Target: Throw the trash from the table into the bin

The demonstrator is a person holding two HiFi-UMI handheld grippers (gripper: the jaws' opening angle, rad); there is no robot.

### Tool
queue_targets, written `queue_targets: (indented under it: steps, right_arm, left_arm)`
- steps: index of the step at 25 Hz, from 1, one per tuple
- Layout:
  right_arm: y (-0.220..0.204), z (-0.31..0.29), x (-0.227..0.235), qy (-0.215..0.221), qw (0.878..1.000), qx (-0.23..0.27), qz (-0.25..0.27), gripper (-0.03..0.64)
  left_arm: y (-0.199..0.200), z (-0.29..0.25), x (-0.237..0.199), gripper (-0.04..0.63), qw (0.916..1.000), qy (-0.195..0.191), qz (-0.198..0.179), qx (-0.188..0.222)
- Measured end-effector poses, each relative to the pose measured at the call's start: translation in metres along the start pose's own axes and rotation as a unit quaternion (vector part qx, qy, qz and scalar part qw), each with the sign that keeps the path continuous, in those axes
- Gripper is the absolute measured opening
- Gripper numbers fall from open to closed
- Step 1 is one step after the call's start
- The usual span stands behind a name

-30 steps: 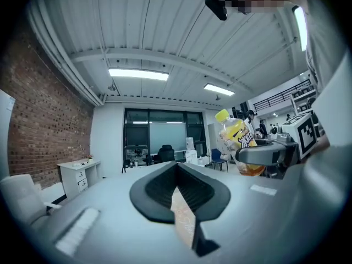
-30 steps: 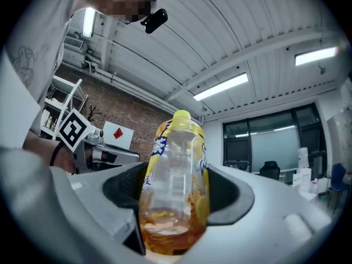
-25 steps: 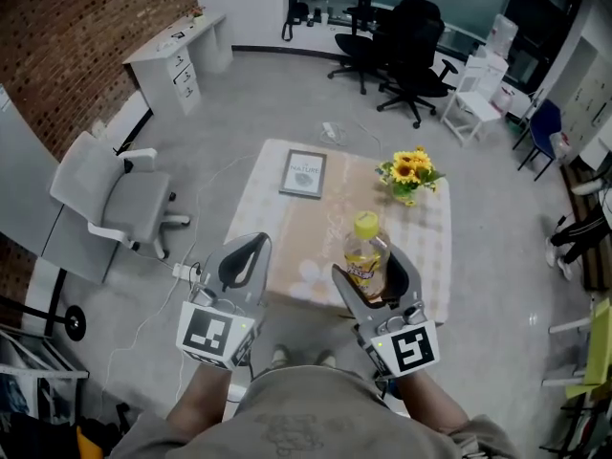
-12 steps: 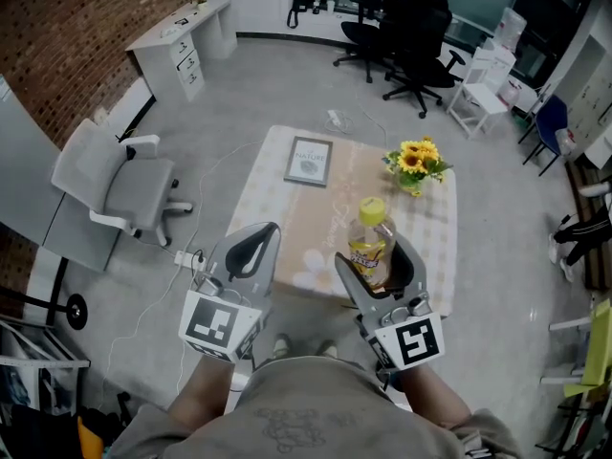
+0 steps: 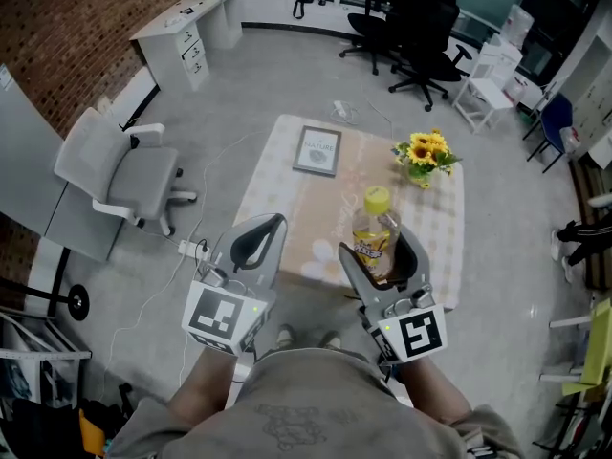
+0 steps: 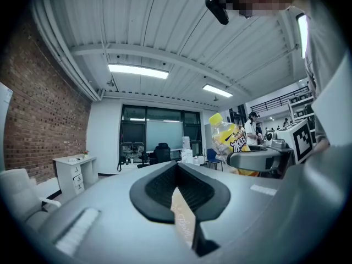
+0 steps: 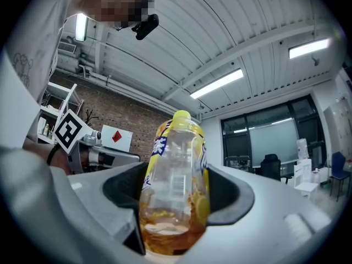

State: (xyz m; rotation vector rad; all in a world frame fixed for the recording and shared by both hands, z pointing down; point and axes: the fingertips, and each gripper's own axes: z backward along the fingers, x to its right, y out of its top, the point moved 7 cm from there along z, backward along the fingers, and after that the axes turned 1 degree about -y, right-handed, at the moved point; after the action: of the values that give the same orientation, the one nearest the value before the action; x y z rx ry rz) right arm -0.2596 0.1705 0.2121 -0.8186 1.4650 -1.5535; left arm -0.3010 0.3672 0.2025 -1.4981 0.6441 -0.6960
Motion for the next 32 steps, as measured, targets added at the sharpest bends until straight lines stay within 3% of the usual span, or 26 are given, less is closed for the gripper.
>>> queue_targets:
  steps: [11,17,21,24,26,32]
  right_arm:
    - [-0.003,-0.006,-0.026,-0.018,1.0,-0.004,0.003,0.324]
    - [0.001,0.015,-0.019,-0.079,0.996,-0.011,0.027,0.324]
    - [0.002,0.055,-0.011,-0.163,0.985,-0.042,0.036,0.324]
    - [0.005,0.096,0.002,-0.223,0.972,-0.055,0.039,0.324]
    - [0.011,0.128,0.006,-0.267,0.961,-0.057,0.053,0.322]
    - [0.03,0.242,-0.006,-0.414,0.905,-0.067,0.074,0.324]
  left_arm:
    - [-0.017,0.015,-0.024,0.006,0.9998,-0.018,0.011,-0.001]
    - [-0.021,0.004,-0.022,0.006,0.9979,-0.064,0.01,0.007]
    - [-0.019,-0.019,0.005,0.007,0.9901,-0.14,0.006,0.013]
    - [-0.02,-0.042,0.047,0.006,0.9783,-0.205,0.011,0.024]
    - [-0.015,-0.051,0.081,0.007,0.9661,-0.256,0.008,0.029]
    - [0.003,-0.061,0.203,0.006,0.9016,-0.429,0.009,0.052]
